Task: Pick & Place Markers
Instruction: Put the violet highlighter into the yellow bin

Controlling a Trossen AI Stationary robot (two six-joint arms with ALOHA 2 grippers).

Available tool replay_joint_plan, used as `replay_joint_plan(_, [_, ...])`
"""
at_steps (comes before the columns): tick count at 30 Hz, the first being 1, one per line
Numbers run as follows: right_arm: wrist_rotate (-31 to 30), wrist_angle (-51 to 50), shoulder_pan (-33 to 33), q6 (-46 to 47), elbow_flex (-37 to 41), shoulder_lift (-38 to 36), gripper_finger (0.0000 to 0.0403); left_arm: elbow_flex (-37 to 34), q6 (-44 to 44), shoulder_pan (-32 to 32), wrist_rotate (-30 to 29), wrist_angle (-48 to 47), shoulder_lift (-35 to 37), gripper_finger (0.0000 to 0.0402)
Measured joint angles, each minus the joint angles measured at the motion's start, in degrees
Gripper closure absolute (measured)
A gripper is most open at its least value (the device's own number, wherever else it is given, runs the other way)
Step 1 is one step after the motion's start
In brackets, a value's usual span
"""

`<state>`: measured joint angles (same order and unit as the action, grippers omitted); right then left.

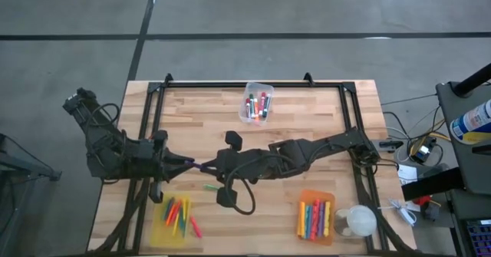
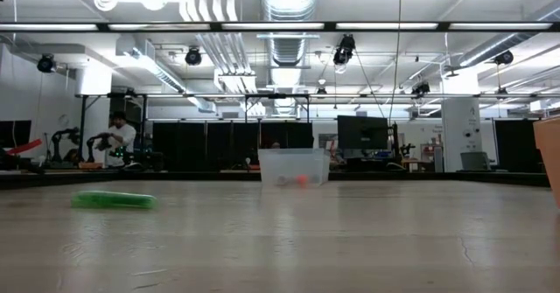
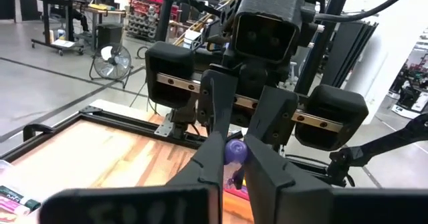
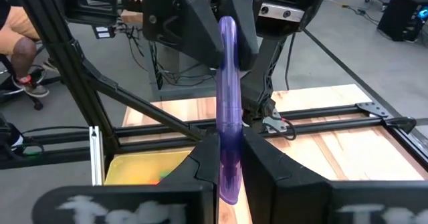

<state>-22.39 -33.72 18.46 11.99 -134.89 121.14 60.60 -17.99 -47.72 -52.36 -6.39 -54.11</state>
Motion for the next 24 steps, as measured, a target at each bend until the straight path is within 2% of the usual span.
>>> replay_joint_plan(4, [-0.05, 0.40, -0.04, -0.22, 0.02, 0.00, 0.0355, 0.00, -0.31, 0.00, 0.00, 0.02, 0.04, 0.0373])
replay_joint_plan(10, [-0.31, 1.96, -0.46, 1.34, 0.04, 0.11, 0.0264, 0.00, -1.57, 0.00, 0.68, -0.25, 1.38, 0.0371])
replay_joint_plan(15, [-0.35, -1.39, -0.46, 3.19, 0.04, 0.11, 0.0194, 0.02, -4.29, -0.11, 2.85, -3.54, 4.83, 0.0370])
replay_joint_plan(20, [-0.42, -4.71, -0.38, 4.11, 0.04, 0.11, 0.0155, 0.72, -19.93, -0.11, 7.89, -17.99, 9.26, 0.0370])
replay_joint_plan(24, [-2.11, -9.41, -0.31, 4.04, 0.21, 0.11, 0.0149, 0.98, -38.16, -0.11, 17.64, -31.40, 11.49, 0.0370])
